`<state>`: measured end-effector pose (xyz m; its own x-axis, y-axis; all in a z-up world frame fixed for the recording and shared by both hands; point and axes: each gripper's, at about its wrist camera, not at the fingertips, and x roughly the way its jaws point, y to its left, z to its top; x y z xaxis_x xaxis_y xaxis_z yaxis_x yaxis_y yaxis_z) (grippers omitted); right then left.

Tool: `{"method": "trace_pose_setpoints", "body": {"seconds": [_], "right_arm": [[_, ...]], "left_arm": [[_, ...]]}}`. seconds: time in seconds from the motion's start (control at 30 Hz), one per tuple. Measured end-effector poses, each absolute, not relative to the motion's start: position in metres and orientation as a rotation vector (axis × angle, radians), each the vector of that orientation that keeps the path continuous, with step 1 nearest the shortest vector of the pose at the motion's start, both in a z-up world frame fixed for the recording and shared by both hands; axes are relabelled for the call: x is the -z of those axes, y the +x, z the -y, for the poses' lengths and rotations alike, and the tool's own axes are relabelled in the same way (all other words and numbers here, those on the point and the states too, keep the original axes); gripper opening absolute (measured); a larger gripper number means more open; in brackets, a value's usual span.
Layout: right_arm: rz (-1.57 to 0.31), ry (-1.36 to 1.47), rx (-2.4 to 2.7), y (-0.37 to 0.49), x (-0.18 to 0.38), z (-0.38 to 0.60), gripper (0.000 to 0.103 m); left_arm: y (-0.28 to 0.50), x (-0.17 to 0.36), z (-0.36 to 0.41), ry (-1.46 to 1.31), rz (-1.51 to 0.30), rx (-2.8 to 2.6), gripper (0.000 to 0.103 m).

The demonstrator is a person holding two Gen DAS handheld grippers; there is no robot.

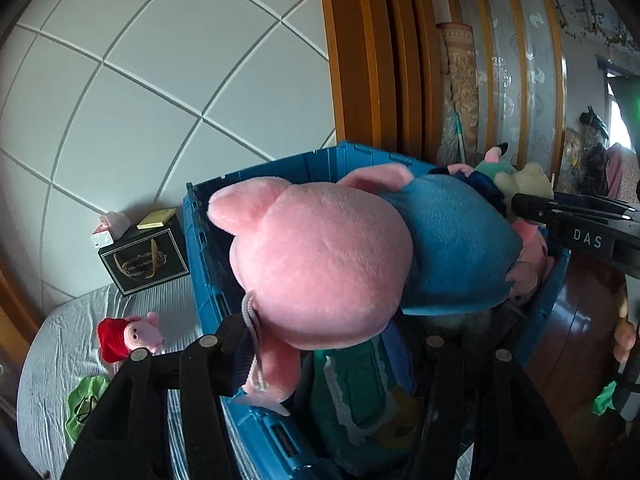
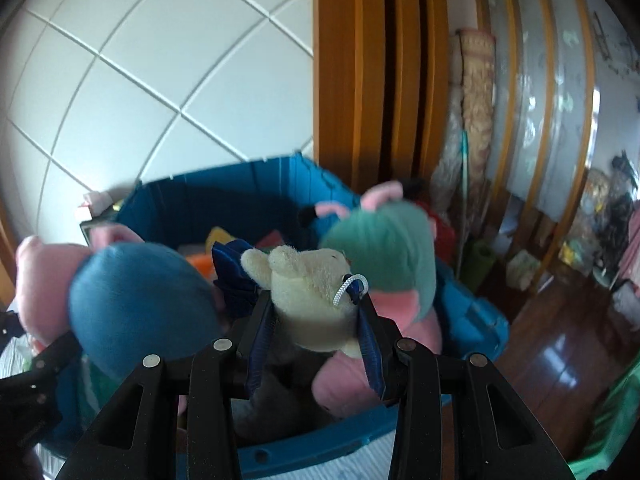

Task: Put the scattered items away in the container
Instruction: 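Carry the George pig and white teddy bear over the blue crate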

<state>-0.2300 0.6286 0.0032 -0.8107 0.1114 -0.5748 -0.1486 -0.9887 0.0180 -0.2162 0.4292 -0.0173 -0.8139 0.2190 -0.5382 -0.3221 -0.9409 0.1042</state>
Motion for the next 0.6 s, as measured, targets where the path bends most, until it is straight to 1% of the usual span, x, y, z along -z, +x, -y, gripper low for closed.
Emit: {"method": "trace_pose_setpoints", "body": {"seconds": [0.13,0.17,0.23,0.27,0.33,0.4,0.43,0.47,0.5,0.53,0.57,0.6], "right_arm": [[-0.138,-1.040,-2.860,-0.244,0.029,-0.641,0.039],[-0.138,-1.053,-2.864,-0.245,0.034,-0.640,0.039],[-0.129,-1.060,-2.876,-0.245,0.039,-0.637,0.039],[-0.112,-1.058,-2.881,-0.245,0.039,-0.635,0.039],[-0.098,-1.058,-2.892,-0.244,0.039,-0.633,0.041],[-0.086,-1.060,-2.903,-0.242,0.039,-0.633,0.047],[-0.074,-1.057,-2.903,-0.240,0.039,-0.632,0.055],[-0.063,-1.056,-2.900,-0.239,0.039,-0.632,0.064],[-0.055,-1.053,-2.903,-0.237,0.038,-0.631,0.065],[-0.048,-1.049,-2.908,-0.235,0.038,-0.628,0.072],[-0.046,-1.045,-2.909,-0.234,0.037,-0.627,0.082],[-0.046,-1.040,-2.910,-0.232,0.037,-0.626,0.084]], "left_arm": [[-0.214,0.021,-0.421,-0.831,-0.294,-2.759,0.057],[-0.212,0.023,-0.419,-0.836,-0.292,-2.761,0.059],[-0.208,0.025,-0.416,-0.847,-0.296,-2.765,0.061],[-0.207,0.027,-0.414,-0.853,-0.285,-2.765,0.064],[-0.205,0.029,-0.411,-0.871,-0.253,-2.764,0.065],[-0.201,0.030,-0.411,-0.873,-0.245,-2.768,0.069],[-0.198,0.029,-0.411,-0.866,-0.247,-2.769,0.071],[-0.195,0.028,-0.411,-0.862,-0.252,-2.776,0.077],[-0.194,0.026,-0.411,-0.860,-0.256,-2.789,0.084],[-0.192,0.025,-0.409,-0.856,-0.255,-2.800,0.087],[-0.190,0.024,-0.407,-0.852,-0.248,-2.806,0.090],[-0.188,0.022,-0.405,-0.848,-0.239,-2.812,0.092]]}}
